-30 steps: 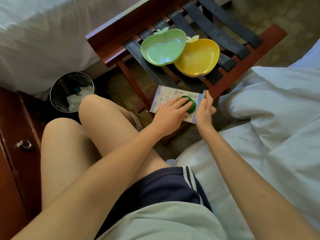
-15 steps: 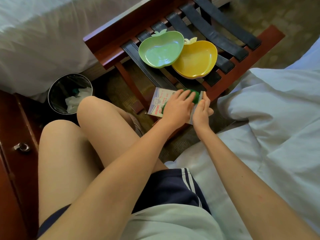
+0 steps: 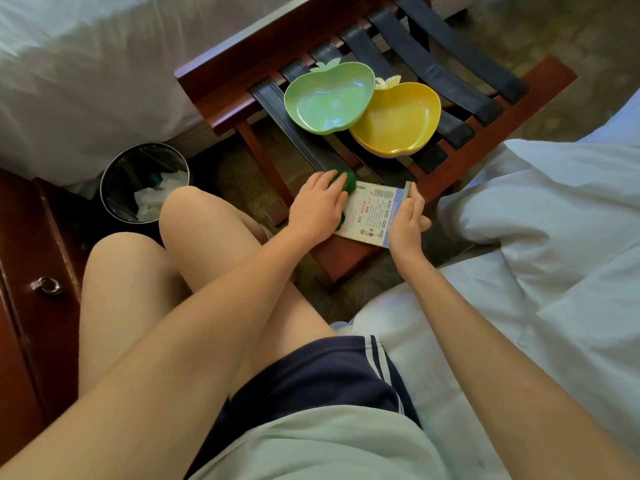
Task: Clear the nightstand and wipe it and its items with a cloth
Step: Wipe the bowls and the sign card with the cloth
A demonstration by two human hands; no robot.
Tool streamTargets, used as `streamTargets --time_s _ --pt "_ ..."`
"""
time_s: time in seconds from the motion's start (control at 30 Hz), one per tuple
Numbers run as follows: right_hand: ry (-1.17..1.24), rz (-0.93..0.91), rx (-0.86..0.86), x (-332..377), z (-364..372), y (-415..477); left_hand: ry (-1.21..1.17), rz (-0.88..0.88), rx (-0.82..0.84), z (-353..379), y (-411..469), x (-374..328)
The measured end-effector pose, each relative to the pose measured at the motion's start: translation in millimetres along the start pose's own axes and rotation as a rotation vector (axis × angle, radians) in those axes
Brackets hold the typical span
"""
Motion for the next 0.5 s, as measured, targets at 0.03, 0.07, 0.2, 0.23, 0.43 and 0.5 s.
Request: streamTargets --time_s 0.03,0.07,0.2,0.23,0.43,0.5 --pt "-0.002 0.0 -0.006 0.2 0.3 0.1 0.014 -0.085 -0.023 0.9 1.3 0.3" --pt "-0.004 -0.001 -0.012 0.2 0.3 0.0 0.018 -0.143 -0.047 1.0 1.7 -3.8" --pt "-0.003 -0.002 -0.04 1.8 -2.5 0.5 -0.041 0.068 -0.111 -0.2 8.0 -60.2" --pt "-0.011 -0.004 -0.043 1.8 -2.8 0.3 -0.036 0.168 -0.131 -0.9 4.9 -75.7" --pt "-0.048 0.001 0.001 1.9 -1.7 -0.5 -0.051 0.37 -0.065 2.2 -12.1 -71.1" --pt "-0.068 -0.001 0.006 2.9 -2.5 -0.4 -0.083 0.207 -0.073 -2.6 -10.7 -40.6"
Point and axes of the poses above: each hand's wrist, its own y-axis towards the middle knuckle, its own z-axis out of the palm, x = y × z, the point moved 9 cm from there along y, towards the middle knuckle, and after that the axes turned 15 degrees about z, right-handed, at the moved point
